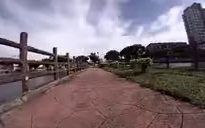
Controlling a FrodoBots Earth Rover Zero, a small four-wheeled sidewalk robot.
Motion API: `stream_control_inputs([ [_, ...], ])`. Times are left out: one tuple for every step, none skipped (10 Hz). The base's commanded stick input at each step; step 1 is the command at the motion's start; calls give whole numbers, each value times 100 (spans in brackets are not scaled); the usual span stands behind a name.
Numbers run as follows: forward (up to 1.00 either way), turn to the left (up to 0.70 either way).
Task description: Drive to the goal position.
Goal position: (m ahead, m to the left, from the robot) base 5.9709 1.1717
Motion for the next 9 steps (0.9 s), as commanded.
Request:
stream_control_inputs([
  [70, 22],
  [70, 12],
  [70, 12],
  [70, 12],
  [70, 12],
  [70, 12],
  [70, 12],
  [70, 12],
  [70, 12],
])
